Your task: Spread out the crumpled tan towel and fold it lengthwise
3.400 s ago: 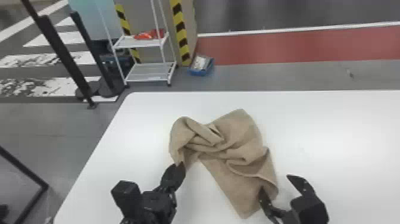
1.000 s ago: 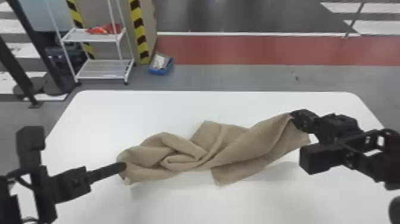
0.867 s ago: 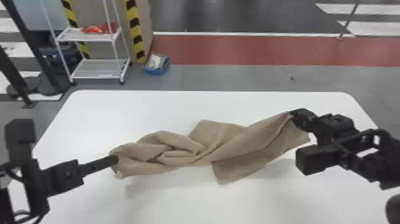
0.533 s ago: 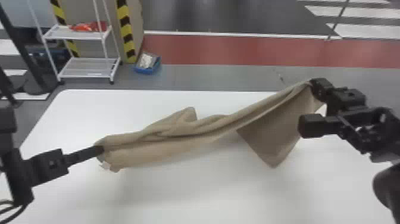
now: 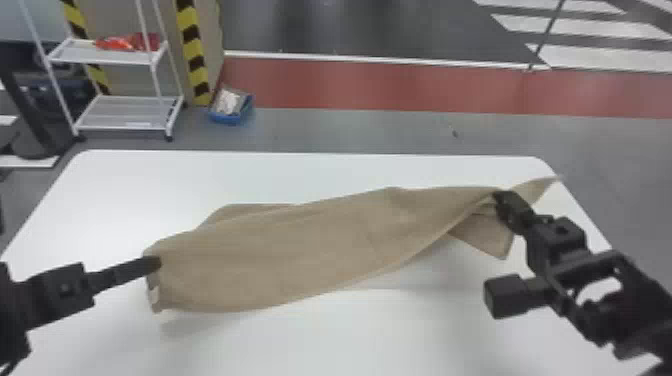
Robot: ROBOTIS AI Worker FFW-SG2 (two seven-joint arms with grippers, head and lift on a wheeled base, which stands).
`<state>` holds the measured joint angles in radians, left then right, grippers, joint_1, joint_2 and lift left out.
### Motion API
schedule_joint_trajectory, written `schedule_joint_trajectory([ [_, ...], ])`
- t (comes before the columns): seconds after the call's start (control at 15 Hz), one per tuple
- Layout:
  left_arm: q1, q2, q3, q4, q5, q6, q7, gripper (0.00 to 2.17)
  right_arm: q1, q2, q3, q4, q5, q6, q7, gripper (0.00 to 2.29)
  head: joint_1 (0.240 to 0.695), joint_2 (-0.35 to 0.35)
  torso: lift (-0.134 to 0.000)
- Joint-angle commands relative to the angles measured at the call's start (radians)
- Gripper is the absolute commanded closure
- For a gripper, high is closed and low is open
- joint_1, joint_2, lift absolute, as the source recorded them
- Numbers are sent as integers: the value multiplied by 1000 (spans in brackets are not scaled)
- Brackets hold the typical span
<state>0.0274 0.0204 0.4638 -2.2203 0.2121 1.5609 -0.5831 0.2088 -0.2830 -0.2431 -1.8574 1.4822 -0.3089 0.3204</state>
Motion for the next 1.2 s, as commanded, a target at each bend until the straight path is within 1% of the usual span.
schedule_joint_trajectory([
  [0.0, 0, 21, -10, 31, -2, 10, -1, 1791, 141, -15, -19, -23, 12, -5, -17, 1679, 695, -88, -124],
  [0.07, -4, 26, -16, 53, -3, 10, -1, 1784, 170, -13, -28, -28, 12, 1, -21, 1679, 695, -89, -124],
  [0.13, -15, 27, -31, 70, -23, 10, -1, 1777, 184, -13, -33, -26, 12, 17, -21, 1666, 695, -93, -124],
  [0.2, -20, 27, -47, 87, -43, 10, 9, 1720, 198, -12, -41, -25, 10, 20, -20, 1480, 695, -98, -124],
  [0.27, -23, 24, -60, 99, -54, 10, 25, 1494, 216, -12, -45, -26, 0, 20, -17, 998, 695, -112, -124],
  [0.33, -21, 21, -71, 106, -56, 10, 46, 1126, 228, -10, -50, -28, -19, 23, -17, 387, 695, -118, -124],
  [0.4, -21, 18, -80, 106, -56, 10, 74, 275, 231, -4, -58, -36, -34, 26, -11, 107, 695, -125, -124],
  [0.47, -18, 15, -80, 99, -54, 10, 103, -2, 233, 1, -74, -52, -59, 23, 3, 97, 695, -129, -124],
  [0.53, -12, 12, -73, 91, -50, 10, 114, -2, 235, 4, -88, -72, -83, 23, 17, 93, 695, -131, -124],
  [0.73, 9, 12, -36, 25, -39, 10, 118, 29, 267, 5, -137, -131, -166, -2, 86, 93, 695, -138, -124],
  [0.87, 25, 13, -13, 1, -39, 10, 118, 33, 270, 4, -177, -152, -235, -72, 175, 140, 695, -133, -124],
  [1.0, 55, 15, -10, -21, -39, 10, 118, 36, 264, 1, -197, -164, -272, -75, 270, 255, 695, -114, -124],
  [1.13, 91, 12, -4, -35, -34, 10, 115, 36, 259, -2, -225, -160, -296, -69, 305, 292, 695, -113, -124],
])
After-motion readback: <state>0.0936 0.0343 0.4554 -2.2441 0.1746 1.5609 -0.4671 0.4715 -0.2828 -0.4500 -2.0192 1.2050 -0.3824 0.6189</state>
